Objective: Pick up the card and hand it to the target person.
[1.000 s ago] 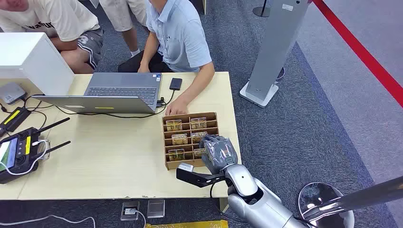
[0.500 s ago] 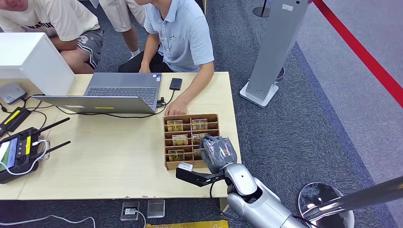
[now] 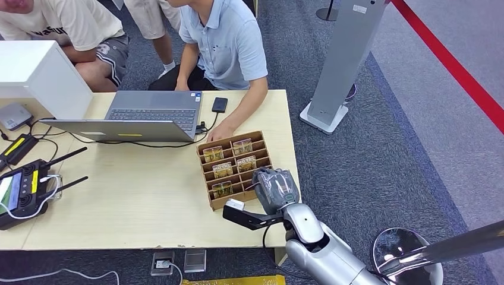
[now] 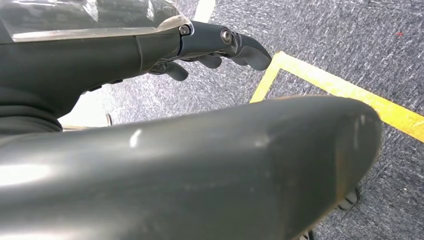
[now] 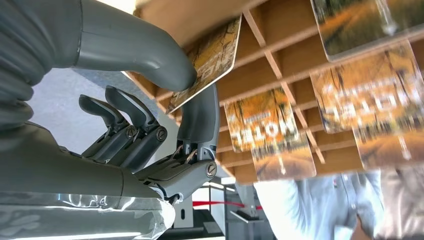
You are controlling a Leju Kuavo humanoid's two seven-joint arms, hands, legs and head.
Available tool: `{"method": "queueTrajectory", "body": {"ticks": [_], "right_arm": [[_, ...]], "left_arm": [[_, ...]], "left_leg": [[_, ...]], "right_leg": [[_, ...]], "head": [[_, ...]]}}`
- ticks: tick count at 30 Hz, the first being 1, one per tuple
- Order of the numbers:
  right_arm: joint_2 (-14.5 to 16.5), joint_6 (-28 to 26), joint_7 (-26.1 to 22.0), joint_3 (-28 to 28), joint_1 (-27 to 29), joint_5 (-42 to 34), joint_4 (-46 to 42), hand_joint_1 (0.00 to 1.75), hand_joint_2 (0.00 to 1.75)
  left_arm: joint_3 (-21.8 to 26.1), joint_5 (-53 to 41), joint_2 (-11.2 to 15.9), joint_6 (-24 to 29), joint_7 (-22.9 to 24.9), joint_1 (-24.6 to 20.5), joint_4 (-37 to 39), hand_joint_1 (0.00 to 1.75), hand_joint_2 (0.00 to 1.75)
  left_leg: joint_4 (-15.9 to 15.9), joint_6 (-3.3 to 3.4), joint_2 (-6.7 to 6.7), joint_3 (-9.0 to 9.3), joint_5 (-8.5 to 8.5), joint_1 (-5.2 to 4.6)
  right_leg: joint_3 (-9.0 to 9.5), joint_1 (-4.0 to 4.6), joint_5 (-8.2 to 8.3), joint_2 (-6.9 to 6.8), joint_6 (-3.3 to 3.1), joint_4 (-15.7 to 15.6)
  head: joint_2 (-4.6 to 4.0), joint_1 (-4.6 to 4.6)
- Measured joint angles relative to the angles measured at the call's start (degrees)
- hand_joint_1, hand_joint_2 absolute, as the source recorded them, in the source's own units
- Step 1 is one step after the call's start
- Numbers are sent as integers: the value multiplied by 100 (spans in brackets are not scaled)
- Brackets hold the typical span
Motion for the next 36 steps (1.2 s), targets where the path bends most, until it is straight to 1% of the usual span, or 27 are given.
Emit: {"method": "queueTrajectory", "body": {"ticks": [5,12,17,21,25,28,31,36], "right_arm": [[-35,-220,-71,-116,-17,-56,-293,175,175],[-134,-498,-136,-362,-100,6,-938,175,175],[-173,-635,-257,-548,-333,25,-1381,175,175],[-178,-761,-350,-686,-676,-77,-1528,175,175],[-158,-829,-570,-784,-1105,-284,-1467,175,175],[-71,-866,-771,-817,-1484,-443,-1220,175,175],[68,-909,-948,-835,-1813,-556,-886,175,175],[400,-928,-1165,-830,-2318,-661,-149,175,175]], "left_arm": [[0,32,10,-22,-31,2,0,0,0],[-3,51,46,-111,-98,9,0,0,0],[-8,74,125,-379,-202,12,0,0,0],[-16,56,205,-536,-241,13,0,0,0],[-57,-15,272,-615,-222,12,0,0,0],[-123,-69,307,-609,-161,10,0,0,0],[-180,-91,320,-563,-95,9,0,0,0],[-280,-98,323,-415,28,5,-2,0,0]], "left_leg": [[0,0,0,0,0,0],[0,0,0,1,0,0],[0,0,0,0,1,0],[0,0,0,0,1,0],[0,0,0,-1,1,0],[0,0,0,-2,2,0],[0,0,0,-4,2,0],[0,-1,0,-5,2,0]], "right_leg": [[-1,0,0,0,0,0],[0,0,1,0,0,0],[0,0,1,0,0,0],[0,0,1,1,0,1],[2,0,1,1,0,2],[2,0,1,0,0,3],[1,0,1,-1,0,4],[-1,0,1,-1,0,5]], "head": [[0,-1],[0,1],[0,0],[0,-5],[0,3],[0,2],[0,2],[0,-2]]}}
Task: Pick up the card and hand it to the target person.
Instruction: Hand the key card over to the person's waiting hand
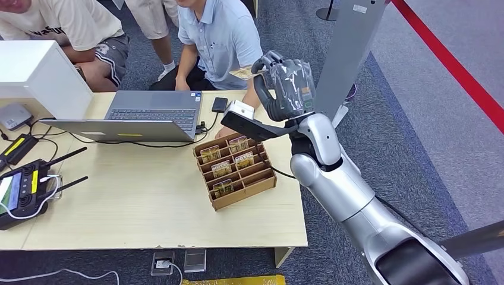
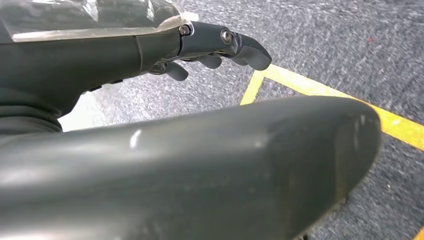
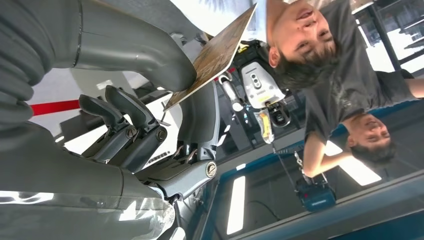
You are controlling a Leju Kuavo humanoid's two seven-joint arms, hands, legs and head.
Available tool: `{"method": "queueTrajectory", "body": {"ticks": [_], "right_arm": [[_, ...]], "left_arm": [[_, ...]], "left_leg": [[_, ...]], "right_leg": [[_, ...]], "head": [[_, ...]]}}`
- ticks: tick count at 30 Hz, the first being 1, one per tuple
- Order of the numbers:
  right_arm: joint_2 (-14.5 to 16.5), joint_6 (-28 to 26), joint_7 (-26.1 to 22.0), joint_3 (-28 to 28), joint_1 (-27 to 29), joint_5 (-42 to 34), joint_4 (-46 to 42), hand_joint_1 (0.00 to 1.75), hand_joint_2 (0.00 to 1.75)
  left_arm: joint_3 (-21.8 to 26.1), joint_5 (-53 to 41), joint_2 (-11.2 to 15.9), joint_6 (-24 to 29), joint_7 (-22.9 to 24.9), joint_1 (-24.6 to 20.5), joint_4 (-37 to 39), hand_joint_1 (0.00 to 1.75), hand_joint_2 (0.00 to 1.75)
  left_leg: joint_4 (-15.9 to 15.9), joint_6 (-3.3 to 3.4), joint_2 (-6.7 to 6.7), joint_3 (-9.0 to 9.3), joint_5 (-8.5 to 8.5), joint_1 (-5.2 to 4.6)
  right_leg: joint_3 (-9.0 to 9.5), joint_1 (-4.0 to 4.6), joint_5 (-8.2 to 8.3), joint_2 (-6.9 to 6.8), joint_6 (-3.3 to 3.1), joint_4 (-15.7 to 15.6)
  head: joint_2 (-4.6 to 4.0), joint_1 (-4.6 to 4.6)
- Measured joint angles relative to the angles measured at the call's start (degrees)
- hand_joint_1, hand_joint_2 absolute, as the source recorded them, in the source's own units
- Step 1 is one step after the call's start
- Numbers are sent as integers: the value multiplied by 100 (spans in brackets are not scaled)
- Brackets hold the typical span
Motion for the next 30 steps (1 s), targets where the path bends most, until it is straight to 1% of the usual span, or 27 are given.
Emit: {"method": "queueTrajectory", "body": {"ticks": [4,9,16,22,28,29,30], "right_arm": [[268,25,-122,14,-225,-82,498,175,175],[600,102,-264,67,-338,-134,958,175,175],[958,129,-400,155,-487,-248,1493,175,175],[1110,161,-419,208,-538,-300,1801,175,175],[1146,164,-413,261,-542,-312,2017,175,175],[1146,164,-403,267,-543,-312,2045,173,175],[1146,164,-388,274,-543,-310,2073,164,175]], "left_arm": [[-56,2,-3,166,131,-9,0,0,0],[-98,0,-39,422,336,-14,0,0,0],[-155,-114,-93,522,447,-16,0,0,0],[-155,-153,-111,523,438,-17,0,0,0],[-155,-153,-129,505,396,-13,0,0,0],[-155,-153,-129,493,392,-12,0,0,0],[-155,-153,-129,482,388,-11,0,0,0]], "left_leg": [[0,0,0,-1,0,0],[0,0,0,-1,0,0],[0,0,0,0,0,0],[0,0,0,1,0,0],[0,0,0,1,0,0],[0,0,0,0,0,0],[0,0,0,1,0,0]], "right_leg": [[0,0,0,0,0,0],[-1,0,0,1,0,0],[-1,0,0,1,0,0],[-2,0,0,1,0,0],[-2,0,0,1,0,0],[-2,0,0,1,0,0],[-2,0,0,1,0,0]], "head": [[0,1],[0,3],[0,2],[0,2],[0,4],[0,4],[0,4]]}}
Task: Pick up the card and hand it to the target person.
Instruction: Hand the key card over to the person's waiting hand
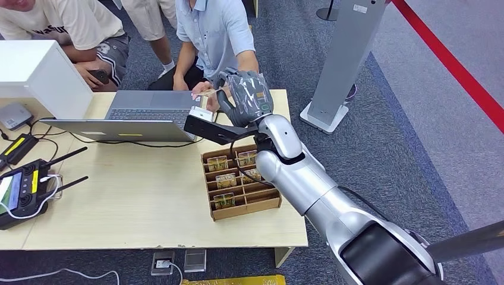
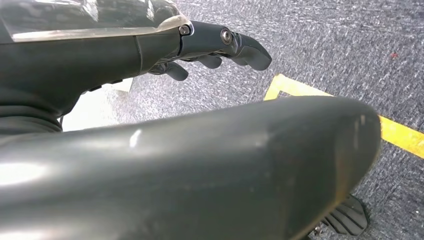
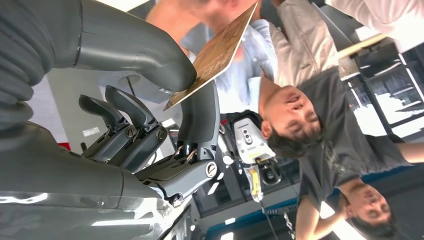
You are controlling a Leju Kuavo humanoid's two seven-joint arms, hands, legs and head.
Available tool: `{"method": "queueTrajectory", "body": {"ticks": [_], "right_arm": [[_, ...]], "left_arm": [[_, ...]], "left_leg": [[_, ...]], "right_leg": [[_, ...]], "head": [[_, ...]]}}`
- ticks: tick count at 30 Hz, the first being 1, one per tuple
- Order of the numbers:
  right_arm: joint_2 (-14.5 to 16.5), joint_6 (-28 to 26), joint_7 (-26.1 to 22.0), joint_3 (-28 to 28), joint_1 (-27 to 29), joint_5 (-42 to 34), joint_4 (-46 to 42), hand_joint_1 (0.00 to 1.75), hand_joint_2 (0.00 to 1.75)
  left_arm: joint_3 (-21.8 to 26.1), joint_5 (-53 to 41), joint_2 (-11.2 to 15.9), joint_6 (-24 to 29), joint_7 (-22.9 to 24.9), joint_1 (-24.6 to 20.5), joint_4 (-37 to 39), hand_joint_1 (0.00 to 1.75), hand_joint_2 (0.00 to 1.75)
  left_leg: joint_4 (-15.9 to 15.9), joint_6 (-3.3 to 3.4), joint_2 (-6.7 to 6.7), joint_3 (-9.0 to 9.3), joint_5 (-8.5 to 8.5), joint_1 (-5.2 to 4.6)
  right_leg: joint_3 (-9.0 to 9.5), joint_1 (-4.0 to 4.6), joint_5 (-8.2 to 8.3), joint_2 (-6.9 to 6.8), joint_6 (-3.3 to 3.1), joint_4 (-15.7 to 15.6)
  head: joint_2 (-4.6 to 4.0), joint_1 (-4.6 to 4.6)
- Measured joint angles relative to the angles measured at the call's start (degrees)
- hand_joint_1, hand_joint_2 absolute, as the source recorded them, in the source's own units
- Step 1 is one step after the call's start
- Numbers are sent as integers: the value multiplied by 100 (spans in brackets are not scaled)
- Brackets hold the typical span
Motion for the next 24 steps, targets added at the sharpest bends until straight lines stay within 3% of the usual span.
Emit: {"method": "queueTrajectory", "body": {"ticks": [1,4,5,17,20,24], "right_arm": [[0,-1,18,7,0,1,25,138,175],[0,-1,69,32,-1,20,91,17,175],[0,3,87,40,-1,31,110,0,175],[-20,46,46,138,38,-187,221,0,175],[-62,291,-60,142,180,-778,31,0,175],[-210,854,-241,116,545,-2224,-527,0,175]], "left_arm": [[0,0,0,-10,-3,1,0,0,0],[0,0,0,-27,-6,2,0,0,0],[0,0,0,-32,-8,2,0,0,0],[2,128,2,-55,-121,5,0,0,0],[5,225,0,-22,-155,7,0,0,0],[8,347,0,9,-196,12,0,0,0]], "left_leg": [[0,0,0,0,0,0],[0,0,0,1,0,0],[0,0,0,1,0,0],[0,0,1,2,0,0],[0,0,1,3,0,0],[0,0,1,5,0,0]], "right_leg": [[0,0,0,0,0,0],[0,0,0,0,0,0],[0,0,0,0,0,0],[-1,0,0,0,0,0],[-1,0,0,1,0,-1],[-2,0,0,2,0,-2]], "head": [[0,-1],[0,-3],[0,-4],[0,-1],[0,-2],[0,-4]]}}
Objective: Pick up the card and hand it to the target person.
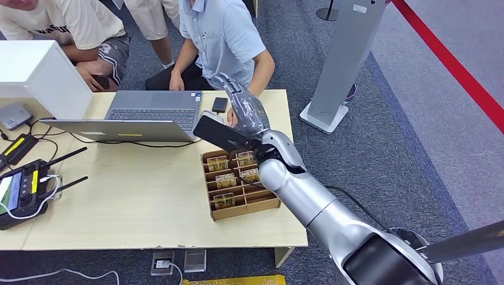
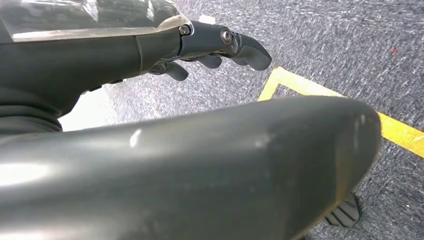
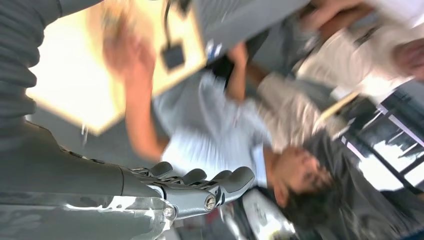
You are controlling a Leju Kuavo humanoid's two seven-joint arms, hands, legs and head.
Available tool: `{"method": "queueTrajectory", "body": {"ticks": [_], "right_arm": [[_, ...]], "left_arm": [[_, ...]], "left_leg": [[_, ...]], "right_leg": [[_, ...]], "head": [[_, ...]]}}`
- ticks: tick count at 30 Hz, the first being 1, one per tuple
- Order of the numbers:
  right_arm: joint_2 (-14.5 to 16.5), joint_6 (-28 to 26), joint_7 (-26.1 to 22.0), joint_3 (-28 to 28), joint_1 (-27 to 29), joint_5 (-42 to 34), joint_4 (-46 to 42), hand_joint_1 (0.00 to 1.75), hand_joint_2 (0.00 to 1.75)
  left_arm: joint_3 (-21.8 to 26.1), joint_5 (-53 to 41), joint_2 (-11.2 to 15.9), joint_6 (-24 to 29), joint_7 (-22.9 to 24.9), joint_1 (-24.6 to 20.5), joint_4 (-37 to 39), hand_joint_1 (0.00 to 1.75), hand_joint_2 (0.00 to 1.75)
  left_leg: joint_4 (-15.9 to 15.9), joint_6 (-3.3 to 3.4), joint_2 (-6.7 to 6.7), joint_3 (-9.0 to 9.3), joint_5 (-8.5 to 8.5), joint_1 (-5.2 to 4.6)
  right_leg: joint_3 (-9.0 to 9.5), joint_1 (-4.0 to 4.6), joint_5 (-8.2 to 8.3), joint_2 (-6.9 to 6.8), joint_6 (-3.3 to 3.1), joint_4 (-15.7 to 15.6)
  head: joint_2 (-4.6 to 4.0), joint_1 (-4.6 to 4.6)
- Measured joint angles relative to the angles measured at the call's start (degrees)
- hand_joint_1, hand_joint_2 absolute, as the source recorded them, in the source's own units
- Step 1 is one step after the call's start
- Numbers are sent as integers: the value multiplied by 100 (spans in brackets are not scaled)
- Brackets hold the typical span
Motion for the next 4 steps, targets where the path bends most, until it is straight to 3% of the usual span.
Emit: {"method": "queueTrajectory", "body": {"ticks": [4], "right_arm": [[-254,440,53,-37,385,-1238,-694,0,175]], "left_arm": [[2,91,0,27,-13,5,0,0,0]], "left_leg": [[0,0,0,1,0,0]], "right_leg": [[0,0,0,0,0,-2]], "head": [[0,3]]}}
